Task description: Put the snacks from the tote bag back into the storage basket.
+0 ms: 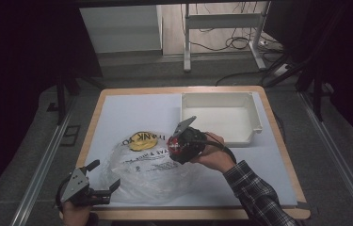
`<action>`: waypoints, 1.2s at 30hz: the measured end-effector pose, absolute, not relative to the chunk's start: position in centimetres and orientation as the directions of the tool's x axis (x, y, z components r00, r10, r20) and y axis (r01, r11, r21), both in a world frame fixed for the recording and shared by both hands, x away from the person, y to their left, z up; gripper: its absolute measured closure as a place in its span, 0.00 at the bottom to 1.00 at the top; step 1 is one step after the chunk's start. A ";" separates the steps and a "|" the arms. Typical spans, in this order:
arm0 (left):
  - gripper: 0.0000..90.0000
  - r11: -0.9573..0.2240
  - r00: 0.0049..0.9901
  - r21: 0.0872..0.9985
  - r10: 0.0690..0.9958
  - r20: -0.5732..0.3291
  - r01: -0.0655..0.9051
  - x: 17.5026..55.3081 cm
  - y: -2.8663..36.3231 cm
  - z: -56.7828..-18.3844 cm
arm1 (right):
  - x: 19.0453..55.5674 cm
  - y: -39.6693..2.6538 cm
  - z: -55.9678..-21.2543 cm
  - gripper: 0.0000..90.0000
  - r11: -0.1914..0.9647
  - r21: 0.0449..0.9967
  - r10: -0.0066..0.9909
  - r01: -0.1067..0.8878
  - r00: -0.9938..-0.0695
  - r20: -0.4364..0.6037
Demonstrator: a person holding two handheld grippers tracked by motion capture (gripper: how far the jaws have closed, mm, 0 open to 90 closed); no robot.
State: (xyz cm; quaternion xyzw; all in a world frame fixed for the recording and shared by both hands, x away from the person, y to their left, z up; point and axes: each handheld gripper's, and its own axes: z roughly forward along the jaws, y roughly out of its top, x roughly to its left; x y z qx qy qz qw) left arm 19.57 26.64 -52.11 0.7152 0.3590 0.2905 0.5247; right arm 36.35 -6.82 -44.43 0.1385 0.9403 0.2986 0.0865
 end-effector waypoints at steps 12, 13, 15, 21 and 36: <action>0.01 -0.196 0.572 0.958 0.819 0.042 0.210 19.6 26.6 -52.1 | 36.8 -9.0 -43.7 0.29 0.772 0.592 0.348 0.231 -0.933 -0.091; 0.01 -0.196 0.571 0.958 0.820 0.043 0.210 19.6 26.6 -52.1 | 36.8 -9.0 -43.7 0.29 0.772 0.592 0.348 0.231 -0.933 -0.091; 0.01 -0.198 0.572 0.957 0.819 0.044 0.211 19.6 26.6 -52.1 | 36.9 -9.6 -43.5 0.29 0.769 0.593 0.360 0.239 -0.928 -0.093; 0.01 -0.199 0.571 0.957 0.820 0.045 0.210 19.6 26.6 -52.1 | 37.1 -10.5 -43.3 0.29 0.763 0.596 0.376 0.250 -0.922 -0.096; 0.01 -0.207 0.570 0.956 0.820 0.052 0.210 19.6 26.6 -52.1 | 38.4 -13.4 -43.1 0.28 0.753 0.602 0.410 0.267 -0.905 -0.111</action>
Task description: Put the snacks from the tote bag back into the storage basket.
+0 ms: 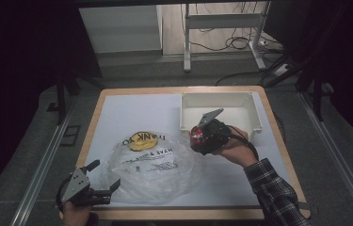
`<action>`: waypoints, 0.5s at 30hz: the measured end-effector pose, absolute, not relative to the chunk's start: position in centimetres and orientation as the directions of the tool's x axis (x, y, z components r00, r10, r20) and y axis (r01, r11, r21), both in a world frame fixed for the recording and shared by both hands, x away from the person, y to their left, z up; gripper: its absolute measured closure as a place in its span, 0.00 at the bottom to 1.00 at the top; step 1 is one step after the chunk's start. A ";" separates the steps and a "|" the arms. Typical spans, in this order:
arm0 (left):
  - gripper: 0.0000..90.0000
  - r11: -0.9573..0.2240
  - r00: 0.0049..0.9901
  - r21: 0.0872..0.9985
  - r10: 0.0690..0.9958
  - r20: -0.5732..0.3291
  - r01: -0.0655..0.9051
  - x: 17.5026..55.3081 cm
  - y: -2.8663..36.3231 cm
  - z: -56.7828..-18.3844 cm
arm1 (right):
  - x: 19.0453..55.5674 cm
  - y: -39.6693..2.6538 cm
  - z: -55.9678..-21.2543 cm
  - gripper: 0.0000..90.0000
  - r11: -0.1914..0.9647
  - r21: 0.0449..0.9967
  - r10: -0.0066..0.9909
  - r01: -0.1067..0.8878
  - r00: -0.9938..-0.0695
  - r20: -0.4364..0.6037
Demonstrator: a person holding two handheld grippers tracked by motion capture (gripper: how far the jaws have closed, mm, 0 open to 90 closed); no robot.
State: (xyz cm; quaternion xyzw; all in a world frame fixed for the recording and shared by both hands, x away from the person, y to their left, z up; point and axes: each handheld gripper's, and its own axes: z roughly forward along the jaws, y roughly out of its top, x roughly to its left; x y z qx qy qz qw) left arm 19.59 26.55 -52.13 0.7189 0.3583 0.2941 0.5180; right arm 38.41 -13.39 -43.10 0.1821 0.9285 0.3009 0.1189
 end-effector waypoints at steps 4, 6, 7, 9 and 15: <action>0.01 -0.207 0.570 0.955 0.820 0.053 0.210 19.6 26.6 -52.1 | 39.0 -14.0 -43.1 0.29 0.750 0.606 0.416 0.264 -0.901 -0.121; 0.01 -0.208 0.570 0.955 0.820 0.053 0.210 19.6 26.6 -52.1 | 39.1 -14.1 -43.1 0.28 0.749 0.608 0.415 0.263 -0.902 -0.120; 0.01 -0.208 0.570 0.955 0.820 0.053 0.210 19.6 26.5 -52.1 | 39.2 -14.1 -43.1 0.28 0.748 0.610 0.414 0.262 -0.902 -0.121; 0.01 -0.208 0.570 0.955 0.820 0.054 0.210 19.6 26.5 -52.1 | 39.5 -14.2 -43.1 0.28 0.748 0.611 0.413 0.258 -0.902 -0.126; 0.01 -0.209 0.570 0.955 0.820 0.054 0.210 19.6 26.6 -52.1 | 40.6 -14.6 -43.3 0.29 0.745 0.617 0.417 0.253 -0.899 -0.135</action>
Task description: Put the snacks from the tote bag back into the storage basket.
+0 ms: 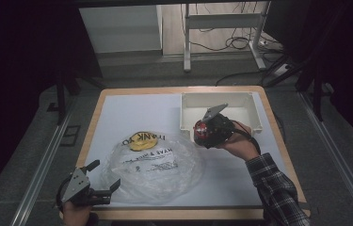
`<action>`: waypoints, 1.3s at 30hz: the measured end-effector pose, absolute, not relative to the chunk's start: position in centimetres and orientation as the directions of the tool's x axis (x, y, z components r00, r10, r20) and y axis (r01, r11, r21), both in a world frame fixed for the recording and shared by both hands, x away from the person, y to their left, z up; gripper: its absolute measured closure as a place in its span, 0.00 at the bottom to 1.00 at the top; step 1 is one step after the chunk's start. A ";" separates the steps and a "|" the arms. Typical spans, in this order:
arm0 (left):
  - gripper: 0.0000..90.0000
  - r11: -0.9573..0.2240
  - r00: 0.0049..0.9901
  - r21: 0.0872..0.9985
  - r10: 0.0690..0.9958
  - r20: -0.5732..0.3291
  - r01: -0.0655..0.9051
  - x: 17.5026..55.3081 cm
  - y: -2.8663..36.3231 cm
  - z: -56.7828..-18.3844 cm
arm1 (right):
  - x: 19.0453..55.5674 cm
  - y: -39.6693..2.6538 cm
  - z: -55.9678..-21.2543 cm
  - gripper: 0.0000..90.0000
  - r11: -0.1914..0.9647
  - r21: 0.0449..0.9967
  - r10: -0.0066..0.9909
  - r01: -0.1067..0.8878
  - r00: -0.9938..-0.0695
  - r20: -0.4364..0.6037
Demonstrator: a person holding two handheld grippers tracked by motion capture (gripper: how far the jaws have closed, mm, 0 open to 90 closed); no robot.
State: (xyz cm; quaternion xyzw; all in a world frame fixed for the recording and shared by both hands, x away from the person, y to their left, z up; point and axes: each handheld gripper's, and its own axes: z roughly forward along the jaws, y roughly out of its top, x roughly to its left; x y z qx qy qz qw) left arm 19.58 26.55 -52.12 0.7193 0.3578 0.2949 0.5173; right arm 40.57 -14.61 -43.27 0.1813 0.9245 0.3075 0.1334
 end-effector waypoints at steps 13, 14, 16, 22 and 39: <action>0.01 -0.209 0.571 0.955 0.819 0.055 0.209 19.6 26.6 -52.1 | 42.3 -14.7 -44.0 0.28 0.742 0.622 0.413 0.251 -0.902 -0.129; 0.01 -0.209 0.571 0.955 0.819 0.054 0.209 19.6 26.6 -52.1 | 42.6 -14.7 -44.0 0.28 0.739 0.624 0.416 0.255 -0.901 -0.126; 0.01 -0.208 0.571 0.956 0.819 0.054 0.209 19.6 26.6 -52.1 | 42.7 -14.7 -44.0 0.28 0.738 0.623 0.418 0.257 -0.900 -0.124; 0.01 -0.209 0.571 0.955 0.819 0.054 0.209 19.6 26.6 -52.1 | 43.8 -14.6 -44.2 0.28 0.739 0.624 0.405 0.254 -0.907 -0.111; 0.01 -0.207 0.570 0.956 0.820 0.053 0.208 19.6 26.6 -52.1 | 46.5 -14.3 -44.7 0.28 0.752 0.612 0.387 0.243 -0.915 -0.112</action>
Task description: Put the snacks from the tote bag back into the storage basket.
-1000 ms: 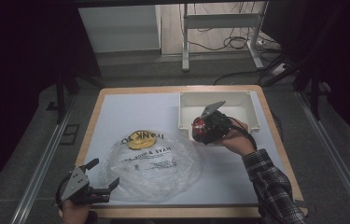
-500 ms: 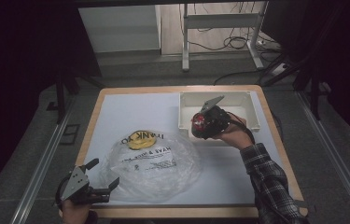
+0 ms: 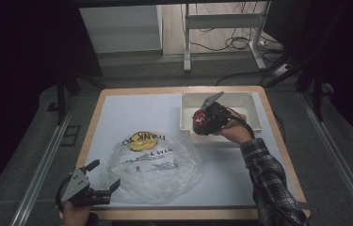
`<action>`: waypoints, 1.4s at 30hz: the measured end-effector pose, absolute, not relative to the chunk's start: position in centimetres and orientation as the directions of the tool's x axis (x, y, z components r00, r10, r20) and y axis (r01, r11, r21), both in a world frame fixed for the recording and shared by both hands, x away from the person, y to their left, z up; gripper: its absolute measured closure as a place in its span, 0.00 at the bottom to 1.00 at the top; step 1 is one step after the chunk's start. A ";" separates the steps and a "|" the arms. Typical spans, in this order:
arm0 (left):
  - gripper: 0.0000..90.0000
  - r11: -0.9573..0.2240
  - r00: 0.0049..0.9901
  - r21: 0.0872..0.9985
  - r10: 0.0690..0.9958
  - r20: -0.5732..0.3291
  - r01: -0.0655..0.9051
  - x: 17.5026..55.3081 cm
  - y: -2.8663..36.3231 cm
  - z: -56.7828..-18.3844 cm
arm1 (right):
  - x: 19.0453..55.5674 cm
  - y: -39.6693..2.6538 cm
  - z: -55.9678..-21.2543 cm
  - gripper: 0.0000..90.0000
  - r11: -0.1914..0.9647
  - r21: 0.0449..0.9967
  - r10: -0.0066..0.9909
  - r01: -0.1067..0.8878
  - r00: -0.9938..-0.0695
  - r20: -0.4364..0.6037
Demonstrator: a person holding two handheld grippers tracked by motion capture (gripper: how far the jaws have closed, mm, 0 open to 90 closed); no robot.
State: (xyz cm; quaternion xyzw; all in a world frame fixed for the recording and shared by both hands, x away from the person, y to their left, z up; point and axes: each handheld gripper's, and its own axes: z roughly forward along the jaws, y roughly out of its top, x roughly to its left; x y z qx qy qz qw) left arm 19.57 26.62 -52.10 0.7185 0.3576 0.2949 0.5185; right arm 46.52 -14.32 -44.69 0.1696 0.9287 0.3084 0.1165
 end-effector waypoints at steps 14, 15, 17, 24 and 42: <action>0.01 -0.205 0.569 0.957 0.820 0.053 0.206 19.6 26.6 -52.1 | 48.3 -13.6 -45.9 0.28 0.761 0.604 0.367 0.239 -0.925 -0.096; 0.01 -0.205 0.569 0.957 0.821 0.053 0.207 19.6 26.7 -52.1 | 48.4 -13.5 -46.0 0.28 0.762 0.602 0.366 0.239 -0.925 -0.097; 0.01 -0.204 0.569 0.957 0.821 0.053 0.206 19.6 26.7 -52.1 | 48.6 -13.3 -46.2 0.28 0.767 0.595 0.366 0.240 -0.925 -0.099; 0.01 -0.204 0.569 0.957 0.821 0.052 0.206 19.6 26.7 -52.1 | 49.3 -13.1 -46.7 0.28 0.763 0.600 0.361 0.240 -0.928 -0.087; 0.01 -0.203 0.570 0.957 0.820 0.052 0.205 19.6 26.7 -52.1 | 51.3 -12.0 -48.2 0.28 0.780 0.587 0.330 0.218 -0.940 -0.089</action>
